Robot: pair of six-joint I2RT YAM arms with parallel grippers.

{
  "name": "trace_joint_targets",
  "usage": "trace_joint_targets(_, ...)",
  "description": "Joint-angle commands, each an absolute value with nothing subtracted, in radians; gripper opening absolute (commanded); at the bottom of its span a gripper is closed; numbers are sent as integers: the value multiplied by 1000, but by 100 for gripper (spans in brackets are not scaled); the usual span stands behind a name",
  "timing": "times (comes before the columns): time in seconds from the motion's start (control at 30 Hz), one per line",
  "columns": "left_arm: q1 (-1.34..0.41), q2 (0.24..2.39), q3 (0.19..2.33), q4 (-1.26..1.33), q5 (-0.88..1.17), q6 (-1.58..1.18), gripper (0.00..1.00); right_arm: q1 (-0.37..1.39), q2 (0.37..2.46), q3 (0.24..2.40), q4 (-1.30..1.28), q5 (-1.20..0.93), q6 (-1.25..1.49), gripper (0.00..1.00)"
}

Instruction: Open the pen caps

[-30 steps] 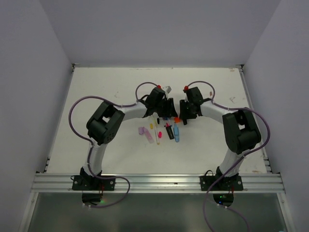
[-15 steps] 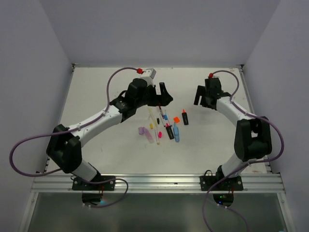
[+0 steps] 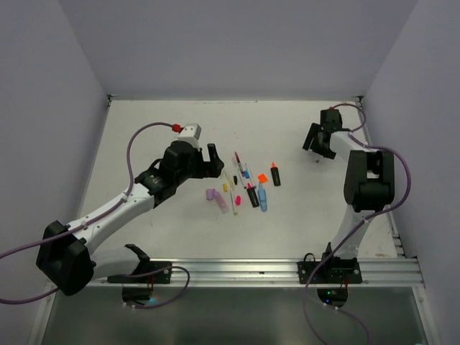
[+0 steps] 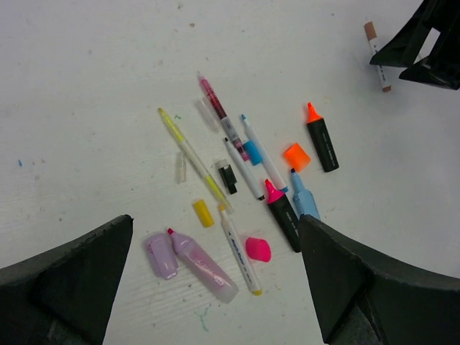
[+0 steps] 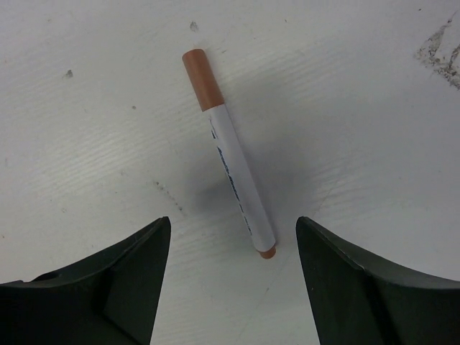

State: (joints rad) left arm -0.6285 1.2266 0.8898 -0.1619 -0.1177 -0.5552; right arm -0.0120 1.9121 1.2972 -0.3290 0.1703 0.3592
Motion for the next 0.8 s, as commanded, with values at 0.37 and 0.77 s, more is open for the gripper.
trace_joint_targets(0.37, -620, 1152, 758, -150, -140, -541, 100, -28, 2026, 1397, -339, 81, 275, 42)
trace_joint_targets(0.77, -620, 1169, 796, -97, -60, -557, 100, 78, 1885, 1279, -290, 26, 249, 0)
